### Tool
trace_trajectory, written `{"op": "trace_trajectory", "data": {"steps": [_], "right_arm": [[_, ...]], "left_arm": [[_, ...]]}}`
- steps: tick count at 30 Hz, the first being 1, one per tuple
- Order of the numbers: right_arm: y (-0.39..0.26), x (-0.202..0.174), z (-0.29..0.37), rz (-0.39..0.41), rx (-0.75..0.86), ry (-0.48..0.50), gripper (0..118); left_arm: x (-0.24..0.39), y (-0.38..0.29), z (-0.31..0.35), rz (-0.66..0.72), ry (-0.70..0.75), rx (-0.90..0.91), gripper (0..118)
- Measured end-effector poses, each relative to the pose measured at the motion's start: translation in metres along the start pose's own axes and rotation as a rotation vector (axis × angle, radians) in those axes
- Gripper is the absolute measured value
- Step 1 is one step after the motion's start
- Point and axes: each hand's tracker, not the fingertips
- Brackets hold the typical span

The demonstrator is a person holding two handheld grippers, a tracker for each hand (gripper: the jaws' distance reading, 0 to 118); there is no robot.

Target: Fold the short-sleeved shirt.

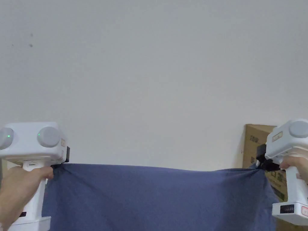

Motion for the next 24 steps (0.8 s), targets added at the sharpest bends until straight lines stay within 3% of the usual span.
{"op": "trace_trajectory", "data": {"steps": [2,6,10,14,19,24], "right_arm": [[0.015,-0.016,-0.012,0.043,0.025,0.005,4],[0.045,-0.040,-0.026,0.033,0.075,0.011,4],[0.067,-0.055,-0.027,0.047,0.115,0.020,4],[0.092,-0.059,-0.014,-0.022,0.164,0.063,4],[0.099,-0.071,-0.002,0.048,0.187,0.050,4],[0.088,-0.069,-0.016,0.057,0.166,0.055,4]], "left_arm": [[0.001,0.016,-0.008,-0.012,0.019,0.033,2],[0.006,0.047,-0.023,-0.045,0.044,0.062,2],[0.002,0.071,-0.028,0.023,0.039,0.105,2],[0.003,0.088,-0.022,-0.004,0.048,0.152,2],[0.002,0.098,-0.024,-0.003,0.058,0.174,2],[0.006,0.086,-0.037,-0.037,0.085,0.211,2]]}}
